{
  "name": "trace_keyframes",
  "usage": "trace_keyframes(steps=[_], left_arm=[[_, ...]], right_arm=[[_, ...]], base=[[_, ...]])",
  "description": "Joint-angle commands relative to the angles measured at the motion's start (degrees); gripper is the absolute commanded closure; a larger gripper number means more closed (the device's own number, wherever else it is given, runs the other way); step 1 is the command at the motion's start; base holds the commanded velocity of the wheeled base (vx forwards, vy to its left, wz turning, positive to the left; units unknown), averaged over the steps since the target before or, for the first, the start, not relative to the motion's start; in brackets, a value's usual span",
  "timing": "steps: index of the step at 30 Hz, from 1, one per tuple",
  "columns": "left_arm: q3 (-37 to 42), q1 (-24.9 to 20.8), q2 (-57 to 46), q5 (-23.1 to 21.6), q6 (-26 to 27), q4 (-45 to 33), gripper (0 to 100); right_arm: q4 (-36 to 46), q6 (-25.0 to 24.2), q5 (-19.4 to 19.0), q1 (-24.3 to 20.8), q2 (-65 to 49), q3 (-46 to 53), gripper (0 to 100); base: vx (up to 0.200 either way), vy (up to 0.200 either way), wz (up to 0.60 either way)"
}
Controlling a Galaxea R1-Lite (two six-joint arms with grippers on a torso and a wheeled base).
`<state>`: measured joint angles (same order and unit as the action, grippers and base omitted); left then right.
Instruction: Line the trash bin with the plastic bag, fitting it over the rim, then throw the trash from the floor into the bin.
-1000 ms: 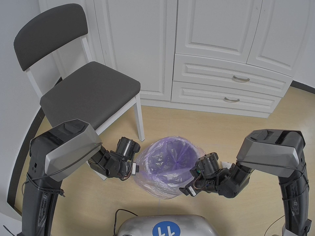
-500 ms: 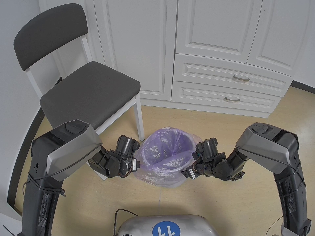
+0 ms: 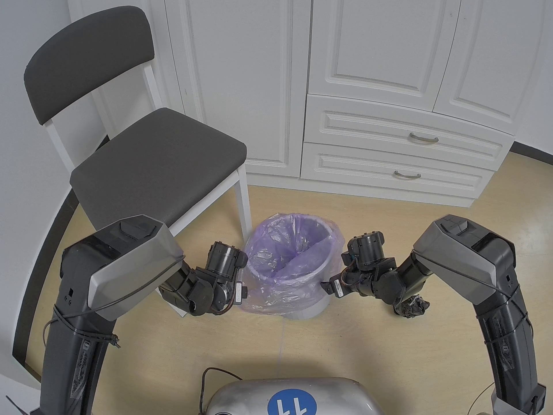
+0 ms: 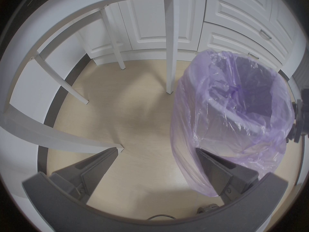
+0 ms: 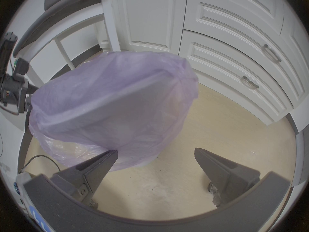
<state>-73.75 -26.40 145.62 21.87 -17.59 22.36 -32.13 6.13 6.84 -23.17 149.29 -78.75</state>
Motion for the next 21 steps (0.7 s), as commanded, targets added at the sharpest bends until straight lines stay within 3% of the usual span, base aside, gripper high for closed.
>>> trace_keyframes(steps=[1, 6, 10, 13, 20, 21], left_arm=[[-0.1, -1.0, 1.1, 0.1, -0.3, 0.1, 0], [0.4, -1.9, 1.3, 0.1, -0.3, 2.3, 0], [0.6, -2.6, 1.4, 0.2, -0.4, 4.3, 0], [0.6, -2.7, 1.2, 0.2, -0.5, 5.0, 0], [0.6, -2.7, 1.2, 0.1, -0.5, 5.0, 0], [0.5, -2.6, 1.1, 0.2, -0.6, 5.1, 0]], right_arm=[[0.3, 0.2, -0.1, 1.9, 1.8, -2.9, 0], [1.6, 0.7, -0.3, 3.8, 2.9, -5.7, 0], [7.8, 0.6, -0.5, 5.1, 3.7, -10.5, 0], [13.4, 0.5, -0.3, 6.1, 5.0, -17.0, 0], [16.8, 2.0, 0.1, 8.3, 9.2, -25.8, 0], [17.9, 2.0, 1.4, 9.5, 13.1, -32.2, 0]], base=[[0.000, 0.000, 0.00], [0.000, 0.000, 0.00], [0.000, 0.000, 0.00], [0.000, 0.000, 0.00], [0.000, 0.000, 0.00], [0.000, 0.000, 0.00]])
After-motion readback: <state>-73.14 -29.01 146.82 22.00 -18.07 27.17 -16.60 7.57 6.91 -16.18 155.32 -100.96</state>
